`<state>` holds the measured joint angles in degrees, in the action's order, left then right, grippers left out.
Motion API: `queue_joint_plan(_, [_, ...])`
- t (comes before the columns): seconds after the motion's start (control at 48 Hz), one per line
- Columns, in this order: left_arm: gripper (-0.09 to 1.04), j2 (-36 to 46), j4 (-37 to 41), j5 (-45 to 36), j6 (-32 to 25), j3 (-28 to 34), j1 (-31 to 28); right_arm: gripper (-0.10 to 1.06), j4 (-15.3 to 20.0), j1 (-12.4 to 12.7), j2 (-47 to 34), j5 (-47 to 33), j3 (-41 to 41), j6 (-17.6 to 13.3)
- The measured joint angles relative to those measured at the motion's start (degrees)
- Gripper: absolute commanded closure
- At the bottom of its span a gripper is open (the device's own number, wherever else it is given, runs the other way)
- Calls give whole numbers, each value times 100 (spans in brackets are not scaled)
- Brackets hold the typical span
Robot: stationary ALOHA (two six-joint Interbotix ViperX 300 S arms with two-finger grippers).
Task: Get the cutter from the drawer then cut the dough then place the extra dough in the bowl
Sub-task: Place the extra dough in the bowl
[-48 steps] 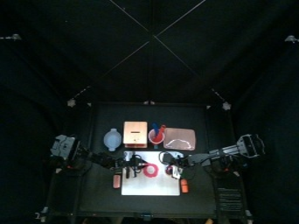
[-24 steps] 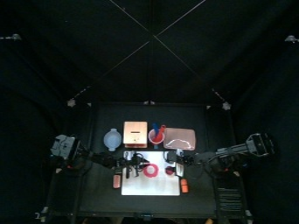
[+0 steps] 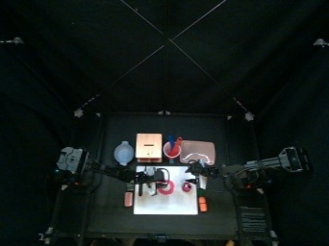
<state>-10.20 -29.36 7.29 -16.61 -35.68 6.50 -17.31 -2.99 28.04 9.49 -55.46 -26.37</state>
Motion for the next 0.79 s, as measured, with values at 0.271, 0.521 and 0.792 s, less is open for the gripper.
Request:
queue_joint_plan(0.271, [28,53,1028,-2145,9,800,-413,12,-9,18,123,-18,-176,-18])
queue_joint_plan(0.521, [28,-114,2145,-4025,747,1626,-483,12,35,26,132,-9,-255,-26])
queue_joint_plan(0.792, [23,-431,3287,-4096,2329,1811,-396,12,105,26,132,-18,-308,-35])
